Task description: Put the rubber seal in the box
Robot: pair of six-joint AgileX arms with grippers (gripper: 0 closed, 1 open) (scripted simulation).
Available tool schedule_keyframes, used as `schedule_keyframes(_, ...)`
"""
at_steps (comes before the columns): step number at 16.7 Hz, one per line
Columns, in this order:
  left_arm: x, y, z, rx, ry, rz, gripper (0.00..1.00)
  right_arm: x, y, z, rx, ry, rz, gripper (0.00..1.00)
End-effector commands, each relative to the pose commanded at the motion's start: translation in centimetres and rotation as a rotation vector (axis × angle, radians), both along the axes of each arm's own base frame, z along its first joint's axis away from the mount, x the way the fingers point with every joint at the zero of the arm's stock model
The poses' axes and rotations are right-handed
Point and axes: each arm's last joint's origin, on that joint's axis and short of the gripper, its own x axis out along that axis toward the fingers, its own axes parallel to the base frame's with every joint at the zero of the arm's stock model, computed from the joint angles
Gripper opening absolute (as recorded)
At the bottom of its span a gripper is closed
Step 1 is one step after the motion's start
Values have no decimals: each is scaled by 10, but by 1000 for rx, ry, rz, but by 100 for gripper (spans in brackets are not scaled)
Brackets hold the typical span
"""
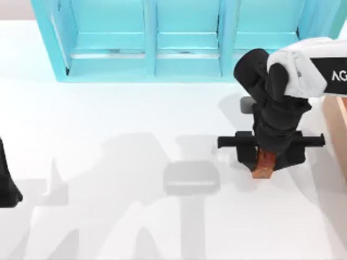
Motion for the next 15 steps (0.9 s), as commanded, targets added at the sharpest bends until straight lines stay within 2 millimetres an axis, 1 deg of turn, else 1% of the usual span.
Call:
schedule_keyframes(6, 0, 0, 0, 0, 0, 0, 100, 0, -1, 1, 0, -2, -3, 0)
schedule_keyframes(8, 0, 0, 0, 0, 0, 0, 100, 1, 0, 5, 1, -3, -1, 0)
schedule_keyframes(11, 0, 0, 0, 0, 0, 0, 100, 4, 1, 29, -1, 1, -4, 0)
schedule_keyframes(15, 0, 0, 0, 0, 0, 0, 100, 3, 1, 75, -3, 5, -4, 0)
